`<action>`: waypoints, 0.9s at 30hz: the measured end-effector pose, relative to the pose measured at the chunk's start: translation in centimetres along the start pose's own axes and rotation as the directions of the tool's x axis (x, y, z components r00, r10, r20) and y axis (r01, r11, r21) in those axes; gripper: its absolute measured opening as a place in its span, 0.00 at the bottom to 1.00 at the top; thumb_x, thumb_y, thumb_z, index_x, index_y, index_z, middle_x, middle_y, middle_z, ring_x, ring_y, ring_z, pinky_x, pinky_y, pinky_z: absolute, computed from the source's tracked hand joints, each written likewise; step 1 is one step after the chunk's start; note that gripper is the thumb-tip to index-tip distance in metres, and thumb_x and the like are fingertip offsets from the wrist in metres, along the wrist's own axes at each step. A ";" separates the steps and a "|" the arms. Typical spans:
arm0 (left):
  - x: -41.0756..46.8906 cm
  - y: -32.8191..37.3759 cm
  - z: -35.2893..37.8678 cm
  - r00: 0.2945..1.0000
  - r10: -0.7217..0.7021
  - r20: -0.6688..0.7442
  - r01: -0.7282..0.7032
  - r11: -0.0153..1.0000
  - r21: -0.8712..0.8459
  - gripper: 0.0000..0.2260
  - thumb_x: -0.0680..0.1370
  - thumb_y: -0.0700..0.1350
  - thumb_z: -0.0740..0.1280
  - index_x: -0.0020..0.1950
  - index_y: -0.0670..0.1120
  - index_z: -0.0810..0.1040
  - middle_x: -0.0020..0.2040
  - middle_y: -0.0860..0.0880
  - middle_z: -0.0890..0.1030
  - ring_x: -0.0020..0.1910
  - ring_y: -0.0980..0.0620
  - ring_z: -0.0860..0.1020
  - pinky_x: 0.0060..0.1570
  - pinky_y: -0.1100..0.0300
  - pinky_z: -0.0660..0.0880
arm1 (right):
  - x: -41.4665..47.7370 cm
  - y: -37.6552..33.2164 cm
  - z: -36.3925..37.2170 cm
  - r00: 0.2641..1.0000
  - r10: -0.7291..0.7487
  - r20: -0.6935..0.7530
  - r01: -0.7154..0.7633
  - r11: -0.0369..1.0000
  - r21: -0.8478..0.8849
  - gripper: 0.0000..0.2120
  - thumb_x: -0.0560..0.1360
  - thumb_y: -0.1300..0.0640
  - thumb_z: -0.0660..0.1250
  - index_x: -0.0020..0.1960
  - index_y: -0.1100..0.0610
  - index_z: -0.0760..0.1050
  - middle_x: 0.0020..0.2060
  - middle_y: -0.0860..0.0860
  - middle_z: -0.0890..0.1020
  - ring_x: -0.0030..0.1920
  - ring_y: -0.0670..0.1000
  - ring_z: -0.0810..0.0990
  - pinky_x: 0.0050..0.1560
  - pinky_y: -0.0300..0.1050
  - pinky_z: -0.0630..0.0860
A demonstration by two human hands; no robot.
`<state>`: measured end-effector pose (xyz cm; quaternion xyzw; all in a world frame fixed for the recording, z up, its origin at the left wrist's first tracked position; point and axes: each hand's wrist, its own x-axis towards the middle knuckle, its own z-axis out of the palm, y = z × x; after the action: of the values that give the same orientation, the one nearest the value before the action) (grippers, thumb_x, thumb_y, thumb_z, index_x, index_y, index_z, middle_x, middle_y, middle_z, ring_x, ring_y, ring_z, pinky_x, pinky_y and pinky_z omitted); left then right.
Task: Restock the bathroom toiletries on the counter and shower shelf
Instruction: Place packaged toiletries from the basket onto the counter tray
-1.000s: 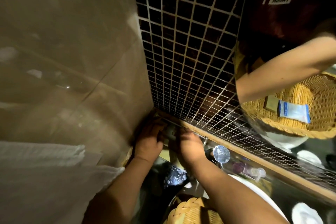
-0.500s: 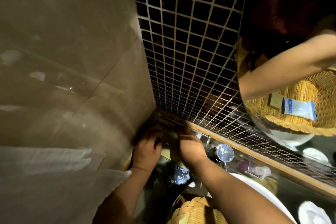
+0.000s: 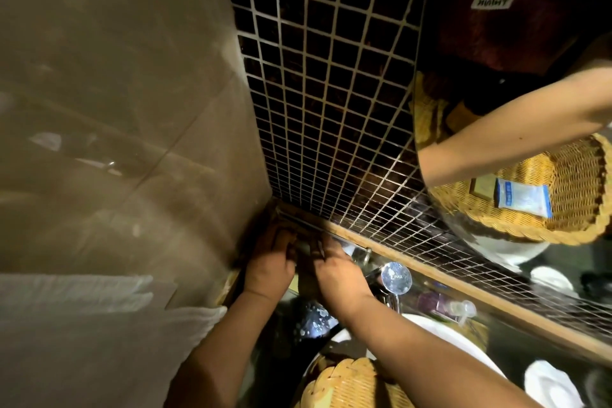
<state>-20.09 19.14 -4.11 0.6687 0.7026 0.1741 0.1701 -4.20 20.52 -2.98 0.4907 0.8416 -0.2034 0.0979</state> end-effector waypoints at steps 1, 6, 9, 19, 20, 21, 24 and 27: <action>0.2 -0.1 0.1 1.000 0.022 0.000 -0.021 0.999 0.031 0.28 0.53 0.33 0.80 0.53 0.38 0.82 0.54 0.34 0.81 0.49 0.34 0.82 0.43 0.41 0.80 | -0.2 0.0 -0.1 1.000 -0.003 -0.005 0.003 1.000 -0.008 0.15 0.79 0.55 0.65 0.64 0.58 0.76 0.68 0.60 0.73 0.76 0.57 0.59 0.73 0.51 0.64; 0.5 0.1 -0.5 0.994 0.100 0.030 -0.103 0.989 0.109 0.27 0.51 0.37 0.80 0.49 0.41 0.84 0.49 0.39 0.83 0.46 0.39 0.83 0.41 0.46 0.81 | -0.4 -0.3 0.4 0.999 -0.039 -0.029 0.037 0.997 -0.062 0.23 0.78 0.52 0.66 0.70 0.60 0.72 0.77 0.63 0.62 0.80 0.57 0.46 0.78 0.49 0.39; 0.4 0.0 -0.3 0.992 0.115 0.045 -0.121 0.981 0.154 0.31 0.49 0.33 0.81 0.52 0.40 0.85 0.52 0.38 0.84 0.50 0.37 0.83 0.44 0.41 0.80 | -0.4 -0.6 0.9 0.998 0.007 0.064 0.000 0.994 -0.113 0.30 0.80 0.51 0.62 0.77 0.61 0.61 0.80 0.61 0.46 0.79 0.58 0.36 0.78 0.54 0.39; -2.1 -1.4 0.8 0.985 0.072 0.157 -0.127 0.919 0.373 0.39 0.60 0.46 0.78 0.71 0.44 0.74 0.71 0.42 0.73 0.70 0.43 0.72 0.74 0.48 0.53 | 0.4 -0.7 1.9 0.987 0.069 0.146 -0.054 0.993 -0.107 0.37 0.80 0.47 0.60 0.80 0.62 0.48 0.79 0.59 0.37 0.79 0.57 0.34 0.78 0.53 0.41; -2.0 -1.3 0.9 0.985 0.062 0.159 -0.121 0.912 0.393 0.39 0.61 0.47 0.78 0.72 0.43 0.73 0.72 0.42 0.72 0.70 0.43 0.72 0.74 0.49 0.49 | 0.4 -0.7 1.9 0.987 0.072 0.146 -0.057 0.993 -0.102 0.37 0.80 0.47 0.60 0.80 0.62 0.48 0.79 0.59 0.37 0.79 0.57 0.35 0.78 0.53 0.41; -2.0 -1.2 0.9 0.985 0.045 0.169 -0.112 0.902 0.416 0.39 0.62 0.48 0.77 0.73 0.42 0.72 0.73 0.42 0.71 0.72 0.43 0.70 0.74 0.49 0.47 | 0.4 -0.7 1.8 0.986 0.073 0.149 -0.058 0.993 -0.102 0.36 0.80 0.48 0.60 0.80 0.62 0.48 0.79 0.58 0.36 0.79 0.57 0.34 0.78 0.54 0.42; -2.1 -1.3 1.4 0.966 0.005 0.257 -0.147 0.830 0.538 0.38 0.76 0.52 0.62 0.80 0.41 0.48 0.80 0.40 0.48 0.79 0.43 0.45 0.74 0.45 0.32 | 0.4 -0.8 1.6 0.983 0.074 0.168 -0.049 0.988 -0.147 0.35 0.81 0.51 0.57 0.80 0.62 0.45 0.78 0.59 0.35 0.78 0.57 0.33 0.78 0.55 0.42; -2.3 -1.7 2.2 0.941 0.007 0.337 -0.214 0.786 0.580 0.39 0.80 0.54 0.56 0.76 0.41 0.31 0.78 0.40 0.33 0.74 0.44 0.28 0.66 0.45 0.21 | 0.5 -1.0 1.5 0.983 0.071 0.168 -0.030 0.971 -0.236 0.30 0.83 0.55 0.52 0.80 0.62 0.44 0.78 0.59 0.35 0.78 0.59 0.33 0.78 0.58 0.40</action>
<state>-20.38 16.77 -6.85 0.7470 0.6434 -0.1610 0.0460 -5.36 19.86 -4.24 0.4775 0.8348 -0.1431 0.2337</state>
